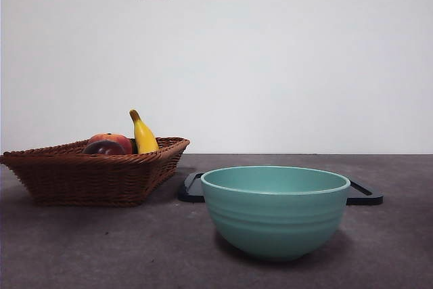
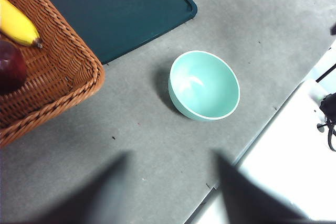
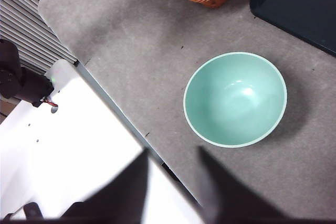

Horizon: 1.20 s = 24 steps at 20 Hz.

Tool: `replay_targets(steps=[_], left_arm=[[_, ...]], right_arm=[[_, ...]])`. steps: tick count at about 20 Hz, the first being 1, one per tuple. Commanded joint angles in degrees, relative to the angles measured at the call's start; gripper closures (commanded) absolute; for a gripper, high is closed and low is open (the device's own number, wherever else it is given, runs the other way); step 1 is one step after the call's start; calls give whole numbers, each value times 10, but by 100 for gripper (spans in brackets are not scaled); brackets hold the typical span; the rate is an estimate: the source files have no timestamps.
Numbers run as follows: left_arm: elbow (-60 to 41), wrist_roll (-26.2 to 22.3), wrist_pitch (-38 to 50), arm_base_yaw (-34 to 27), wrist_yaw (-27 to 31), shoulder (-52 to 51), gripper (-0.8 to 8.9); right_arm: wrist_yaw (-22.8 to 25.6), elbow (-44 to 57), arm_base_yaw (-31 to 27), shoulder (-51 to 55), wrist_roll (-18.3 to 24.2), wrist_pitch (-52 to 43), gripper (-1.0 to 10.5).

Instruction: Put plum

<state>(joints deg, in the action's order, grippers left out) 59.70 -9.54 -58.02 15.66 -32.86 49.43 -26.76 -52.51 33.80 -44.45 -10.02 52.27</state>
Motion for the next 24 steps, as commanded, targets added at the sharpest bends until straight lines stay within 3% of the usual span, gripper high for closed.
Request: replay_targets(steps=[1,22,24], left_arm=[[11,-3,7,2,-2,3,805],[11,-3,10,2,-1,-5,805],[10,-16,45,-9,23,-28,805]], right_arm=[[2,-9,5,-4,19,-3,939],[13,-9,5,-4,19,-6,939],[13,-9,5,-4,19,-7,939]])
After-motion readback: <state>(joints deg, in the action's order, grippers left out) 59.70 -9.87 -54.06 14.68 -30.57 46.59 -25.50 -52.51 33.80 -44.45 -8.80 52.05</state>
